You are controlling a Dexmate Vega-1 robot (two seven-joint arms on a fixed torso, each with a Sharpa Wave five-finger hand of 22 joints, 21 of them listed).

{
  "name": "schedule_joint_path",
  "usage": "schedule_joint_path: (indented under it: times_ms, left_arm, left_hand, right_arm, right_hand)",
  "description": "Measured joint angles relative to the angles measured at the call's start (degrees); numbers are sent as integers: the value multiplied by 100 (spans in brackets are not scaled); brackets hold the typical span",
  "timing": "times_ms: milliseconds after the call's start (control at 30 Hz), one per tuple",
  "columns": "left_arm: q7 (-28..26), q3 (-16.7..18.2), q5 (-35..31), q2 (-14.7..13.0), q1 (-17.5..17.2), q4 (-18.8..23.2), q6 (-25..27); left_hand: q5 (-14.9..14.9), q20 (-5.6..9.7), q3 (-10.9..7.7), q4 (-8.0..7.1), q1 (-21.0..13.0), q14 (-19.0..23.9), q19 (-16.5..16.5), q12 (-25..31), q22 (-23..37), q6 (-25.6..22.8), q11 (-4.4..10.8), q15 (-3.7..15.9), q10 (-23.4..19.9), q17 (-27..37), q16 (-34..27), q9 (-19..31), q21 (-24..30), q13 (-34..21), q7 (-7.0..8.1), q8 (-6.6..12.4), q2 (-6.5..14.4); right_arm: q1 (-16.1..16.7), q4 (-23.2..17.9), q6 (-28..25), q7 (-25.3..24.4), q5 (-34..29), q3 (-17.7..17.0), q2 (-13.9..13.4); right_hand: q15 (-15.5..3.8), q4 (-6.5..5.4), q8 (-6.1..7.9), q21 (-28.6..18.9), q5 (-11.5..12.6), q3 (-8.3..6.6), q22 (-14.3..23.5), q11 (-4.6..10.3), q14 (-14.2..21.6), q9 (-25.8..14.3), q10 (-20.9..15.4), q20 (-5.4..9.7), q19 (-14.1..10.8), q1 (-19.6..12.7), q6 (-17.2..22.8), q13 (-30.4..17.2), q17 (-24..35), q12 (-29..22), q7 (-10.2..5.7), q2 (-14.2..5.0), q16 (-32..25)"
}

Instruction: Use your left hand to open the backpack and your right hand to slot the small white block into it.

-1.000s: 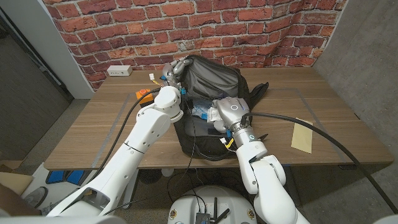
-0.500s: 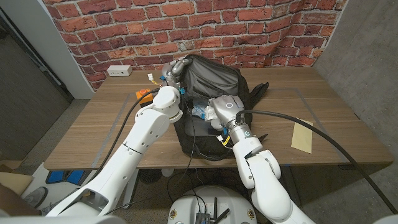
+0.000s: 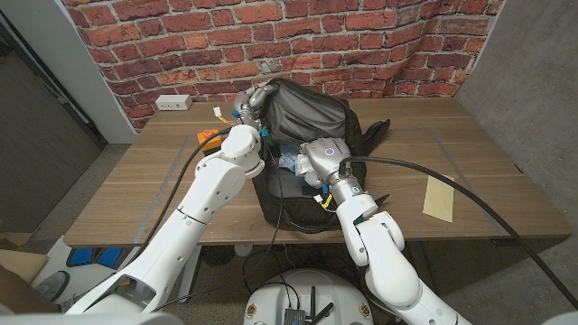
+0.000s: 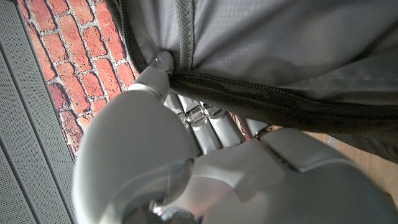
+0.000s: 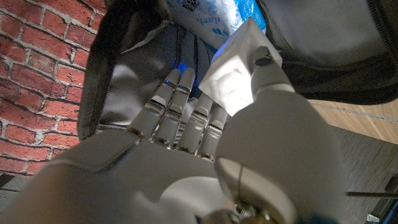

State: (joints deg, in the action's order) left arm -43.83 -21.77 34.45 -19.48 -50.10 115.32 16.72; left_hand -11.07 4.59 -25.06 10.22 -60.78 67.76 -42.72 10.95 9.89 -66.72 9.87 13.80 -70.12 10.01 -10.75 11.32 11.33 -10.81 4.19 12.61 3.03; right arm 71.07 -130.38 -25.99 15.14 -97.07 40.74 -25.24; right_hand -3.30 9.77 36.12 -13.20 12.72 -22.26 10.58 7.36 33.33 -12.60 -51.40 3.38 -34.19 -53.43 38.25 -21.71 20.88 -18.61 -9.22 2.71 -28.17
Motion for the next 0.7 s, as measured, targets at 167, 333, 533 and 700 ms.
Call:
schedule_joint_path:
  times_ms: [167, 333, 533, 700]
  left_arm:
    - [0, 1, 10, -14, 22, 1, 0]
    - [0, 3, 20, -25, 40, 1, 11]
    - [2, 18, 34, -45, 48, 2, 19]
    - [2, 34, 48, -56, 46, 13, 20]
  left_hand:
    - [0, 0, 0, 0, -17, 0, 0, -12, 0, 0, 0, 0, 0, 0, 0, -1, 0, 0, 0, 0, -17]
    - [0, 0, 0, 0, -17, 0, 0, 9, 0, 0, 5, 0, 6, 0, 0, -2, 0, 1, 0, -1, -17]
    - [-2, 0, 0, 0, -31, 0, 0, 12, 0, 0, 7, 0, 7, 0, 0, -1, 0, 4, 0, -1, -33]
    - [-19, 0, 0, 0, -30, -1, 1, 12, 0, 0, 8, -1, 9, -15, 0, 3, 0, 5, 0, -1, -32]
  right_arm:
    - [-101, 79, 7, 16, 77, 35, -32]
    - [-204, 161, 8, 23, 144, 85, -58]
    - [-305, 244, -3, 43, 186, 149, -70]
    - [-396, 322, -40, 124, 197, 213, -67]
  right_hand:
    - [4, -16, 0, 0, -4, 18, -1, -18, 42, -6, -18, 0, 0, 0, 0, 0, 27, 4, 0, 0, 0]
    - [13, -16, 0, 0, -4, 19, -2, -18, 51, 0, -18, 0, 0, 0, 0, 0, 27, 16, 0, 0, 0]
    - [13, -26, -1, 0, -5, 44, -2, -18, 51, 19, -18, 0, 0, 0, -1, 0, 27, 23, -1, 0, 0]
    - [13, -27, -35, 0, -5, 54, -2, -16, 51, 32, -16, 0, 0, -8, -60, 0, 26, 44, -60, 7, 22]
